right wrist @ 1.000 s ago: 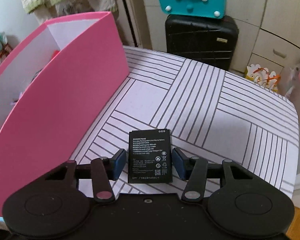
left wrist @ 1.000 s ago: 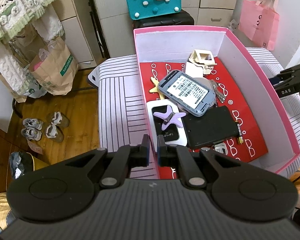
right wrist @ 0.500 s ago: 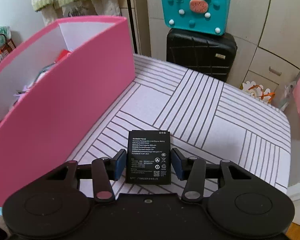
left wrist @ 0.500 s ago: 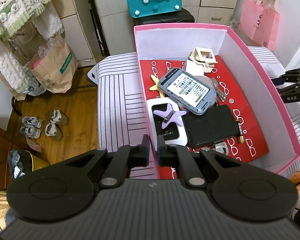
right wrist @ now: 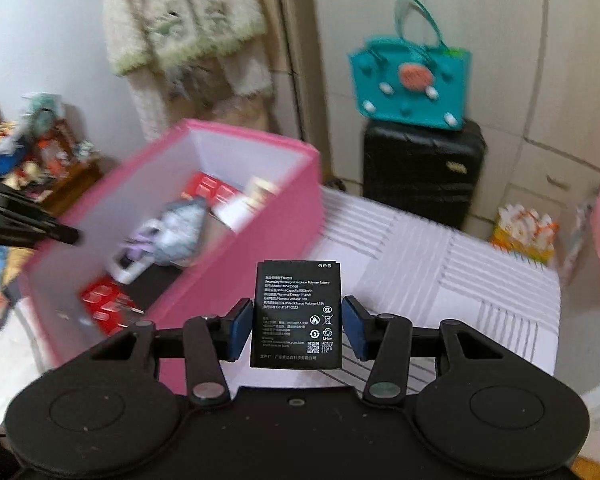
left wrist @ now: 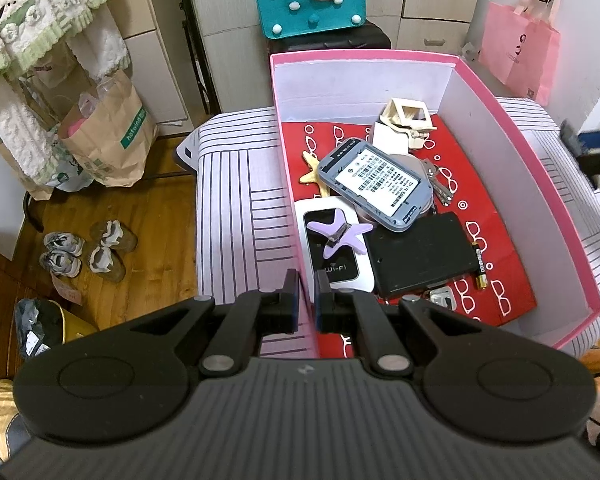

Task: Organize rigid objects
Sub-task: 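Carry the black phone battery into the box and release it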

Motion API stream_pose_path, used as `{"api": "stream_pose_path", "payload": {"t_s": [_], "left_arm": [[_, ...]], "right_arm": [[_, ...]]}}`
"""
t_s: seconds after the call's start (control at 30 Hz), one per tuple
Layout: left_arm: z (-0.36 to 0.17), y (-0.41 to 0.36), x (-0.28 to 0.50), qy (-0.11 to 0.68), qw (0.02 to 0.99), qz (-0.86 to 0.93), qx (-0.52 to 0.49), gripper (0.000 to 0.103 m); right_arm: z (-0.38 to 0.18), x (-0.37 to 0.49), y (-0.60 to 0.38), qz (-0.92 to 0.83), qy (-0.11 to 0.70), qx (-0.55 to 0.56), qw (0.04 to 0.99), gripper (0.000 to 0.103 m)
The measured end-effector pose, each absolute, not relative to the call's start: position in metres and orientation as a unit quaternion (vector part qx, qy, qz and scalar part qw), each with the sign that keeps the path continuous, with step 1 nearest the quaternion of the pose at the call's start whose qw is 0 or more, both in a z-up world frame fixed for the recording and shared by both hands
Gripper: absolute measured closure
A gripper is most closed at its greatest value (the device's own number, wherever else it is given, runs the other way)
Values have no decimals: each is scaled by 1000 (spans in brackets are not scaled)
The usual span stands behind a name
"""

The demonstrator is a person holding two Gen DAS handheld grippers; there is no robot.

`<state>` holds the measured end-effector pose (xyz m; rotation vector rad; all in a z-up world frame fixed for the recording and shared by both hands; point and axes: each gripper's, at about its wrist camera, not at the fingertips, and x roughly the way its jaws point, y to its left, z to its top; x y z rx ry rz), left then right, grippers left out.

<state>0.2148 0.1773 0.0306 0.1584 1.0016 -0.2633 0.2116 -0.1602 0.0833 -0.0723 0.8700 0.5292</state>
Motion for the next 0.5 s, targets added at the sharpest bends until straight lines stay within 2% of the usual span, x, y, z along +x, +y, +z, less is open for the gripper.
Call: {"api": "stream_pose_path", "payload": {"t_s": [0.23,0.5], "left_arm": [[33,181,213,478,867,-124,65,97],[31,180,211,473,869,-125,69,97]], "right_arm": [[112,196,-103,331,398,-86,851,49],[80,214,-33,405,450,-114,788,49]]}}
